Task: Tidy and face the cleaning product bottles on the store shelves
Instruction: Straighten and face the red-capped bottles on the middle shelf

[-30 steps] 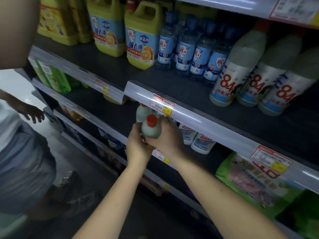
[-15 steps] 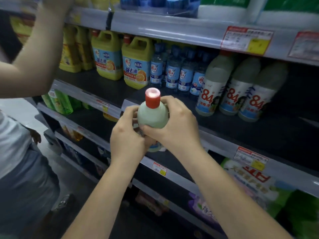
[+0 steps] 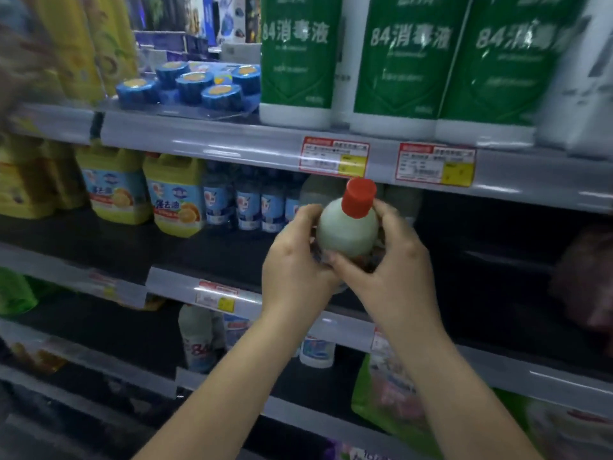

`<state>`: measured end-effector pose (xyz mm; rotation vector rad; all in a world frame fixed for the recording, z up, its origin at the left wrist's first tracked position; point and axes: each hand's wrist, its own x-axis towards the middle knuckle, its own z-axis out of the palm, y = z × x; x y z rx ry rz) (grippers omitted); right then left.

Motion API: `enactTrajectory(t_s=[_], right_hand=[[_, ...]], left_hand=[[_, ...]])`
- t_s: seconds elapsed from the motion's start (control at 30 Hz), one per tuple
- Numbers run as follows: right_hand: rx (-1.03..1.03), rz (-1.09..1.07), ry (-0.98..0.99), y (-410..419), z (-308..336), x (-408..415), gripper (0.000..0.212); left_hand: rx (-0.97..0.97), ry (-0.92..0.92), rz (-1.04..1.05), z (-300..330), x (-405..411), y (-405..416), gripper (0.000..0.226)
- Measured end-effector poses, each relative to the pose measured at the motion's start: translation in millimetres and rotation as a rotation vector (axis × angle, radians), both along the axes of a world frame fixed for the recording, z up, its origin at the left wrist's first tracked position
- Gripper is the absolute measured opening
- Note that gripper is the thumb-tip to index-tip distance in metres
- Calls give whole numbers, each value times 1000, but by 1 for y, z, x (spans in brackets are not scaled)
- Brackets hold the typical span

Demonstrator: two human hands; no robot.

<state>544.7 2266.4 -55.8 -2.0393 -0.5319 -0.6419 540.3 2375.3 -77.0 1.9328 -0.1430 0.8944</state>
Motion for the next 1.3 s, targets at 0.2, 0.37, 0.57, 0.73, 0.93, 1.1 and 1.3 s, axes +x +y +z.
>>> enactTrajectory(t_s=[0.2, 0.37, 0.57, 0.73, 0.93, 1.1, 1.3], right_hand=[[16, -43, 37, -22, -20, 21, 65], [56, -30, 55, -28, -31, 40, 64], [175, -8, 148, -24, -30, 66, 57], [209, 15, 165, -23, -51, 78, 63], [172, 5, 276, -26, -78, 86, 75], [173, -20, 276, -28, -89, 90, 53], [122, -59, 248, -24, -101, 101, 48]], left_hand=[[-28, 59, -100, -13, 27, -19, 49], [-32, 136, -157, -19, 49, -22, 52], [7, 89, -211, -16, 78, -19, 47], [110, 97, -198, -31, 98, -14, 58], [185, 99, -160, -61, 98, -15, 47], [190, 82, -61, -73, 100, -17, 41], [280, 91, 83, -78, 105, -20, 50]])
